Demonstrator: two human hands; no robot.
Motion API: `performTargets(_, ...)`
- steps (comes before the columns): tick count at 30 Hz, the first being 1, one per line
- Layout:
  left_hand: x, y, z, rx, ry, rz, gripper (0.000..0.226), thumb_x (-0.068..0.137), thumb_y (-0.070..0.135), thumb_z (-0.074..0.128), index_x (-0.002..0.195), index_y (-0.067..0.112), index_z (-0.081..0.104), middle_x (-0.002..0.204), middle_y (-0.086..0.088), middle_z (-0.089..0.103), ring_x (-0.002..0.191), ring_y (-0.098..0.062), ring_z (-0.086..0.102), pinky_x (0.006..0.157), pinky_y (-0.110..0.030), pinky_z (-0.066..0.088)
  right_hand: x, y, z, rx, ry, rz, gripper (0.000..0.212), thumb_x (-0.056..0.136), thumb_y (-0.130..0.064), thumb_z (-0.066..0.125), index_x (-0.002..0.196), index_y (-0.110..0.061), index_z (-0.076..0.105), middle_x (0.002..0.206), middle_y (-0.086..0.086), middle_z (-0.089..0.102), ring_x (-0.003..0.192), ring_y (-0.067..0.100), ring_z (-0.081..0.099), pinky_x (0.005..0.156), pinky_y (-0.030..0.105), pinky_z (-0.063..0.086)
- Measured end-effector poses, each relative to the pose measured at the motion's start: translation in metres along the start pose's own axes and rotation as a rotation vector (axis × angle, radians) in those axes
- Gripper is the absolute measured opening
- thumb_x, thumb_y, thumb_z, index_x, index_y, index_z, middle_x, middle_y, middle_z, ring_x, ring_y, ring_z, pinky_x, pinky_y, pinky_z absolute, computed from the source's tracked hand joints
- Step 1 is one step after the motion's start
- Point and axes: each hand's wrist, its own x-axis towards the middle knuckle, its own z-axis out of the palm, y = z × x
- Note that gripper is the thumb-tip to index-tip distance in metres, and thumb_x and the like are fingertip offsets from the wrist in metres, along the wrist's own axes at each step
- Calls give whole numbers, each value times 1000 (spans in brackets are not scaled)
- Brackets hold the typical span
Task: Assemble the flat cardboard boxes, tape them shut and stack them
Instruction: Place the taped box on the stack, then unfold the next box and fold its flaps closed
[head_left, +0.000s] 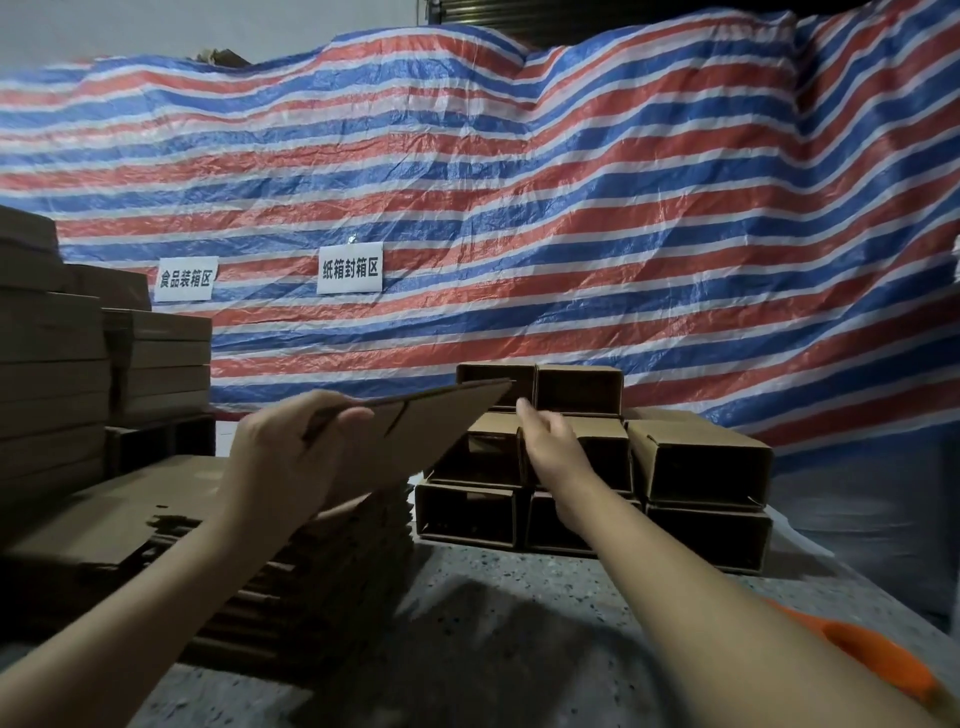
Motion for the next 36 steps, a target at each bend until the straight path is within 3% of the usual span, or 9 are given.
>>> performTargets(4,18,24,3,-209,34,-117,9,92,35,65,84,38,66,71,24,65,69,5,60,57,-8,41,9,-17,-22,183,89,-90,76,96,-66,45,151,-13,37,148,5,49,133,22,47,95,31,34)
performTargets(8,28,42,13,-613,-37,-339,14,86,49,60,84,43,72,78,13,70,72,-3,64,60,-19,51,5,-28,-58,229,190,-150,61,87,-71,56,98,-13,67,89,-6,71,91,13,69,68,23,52)
performTargets(11,35,51,32,-798,-70,-547,22,82,51,59,89,33,71,78,13,72,75,-2,69,58,-19,55,1,-32,-85,237,161,-183,92,72,-77,64,112,5,65,98,14,73,101,33,70,91,52,58)
performTargets(13,39,52,47,-857,-103,-668,31,78,56,60,93,29,68,77,11,73,74,-3,70,58,-22,56,-3,-32,-103,215,124,-198,89,67,-77,65,118,-4,66,107,12,75,103,30,72,88,49,59)
performTargets(17,39,50,77,-952,-210,-799,38,70,64,67,87,31,74,88,0,76,85,-14,73,69,-37,59,-6,-22,-143,118,-56,-144,63,79,-64,68,121,-17,66,110,1,77,101,22,74,92,46,56)
performTargets(23,16,52,126,-987,-279,-824,27,84,54,67,77,29,73,80,-2,72,78,-18,71,68,-34,60,-15,18,-174,221,-53,-89,54,82,-52,72,119,-12,68,108,12,76,97,27,75,70,38,62)
performTargets(26,-7,48,144,-1011,-310,-903,31,78,54,71,78,22,70,83,-9,68,79,-24,68,75,-44,60,-19,53,-175,281,-30,-28,51,77,-48,73,114,-12,69,107,14,76,97,29,75,79,44,57)
performTargets(31,-40,48,166,-998,-320,-1009,29,74,48,72,65,20,65,68,-3,64,65,-16,63,58,-31,53,-24,96,-168,234,-5,23,53,71,-54,72,102,-11,74,104,16,76,95,29,75,85,44,54)
performTargets(36,-41,38,185,-949,-264,-1042,32,88,36,68,58,25,62,65,1,63,68,-17,61,63,-34,53,-11,97,-171,217,-16,-15,48,75,-52,71,97,-10,76,104,17,76,95,30,75,83,42,54)
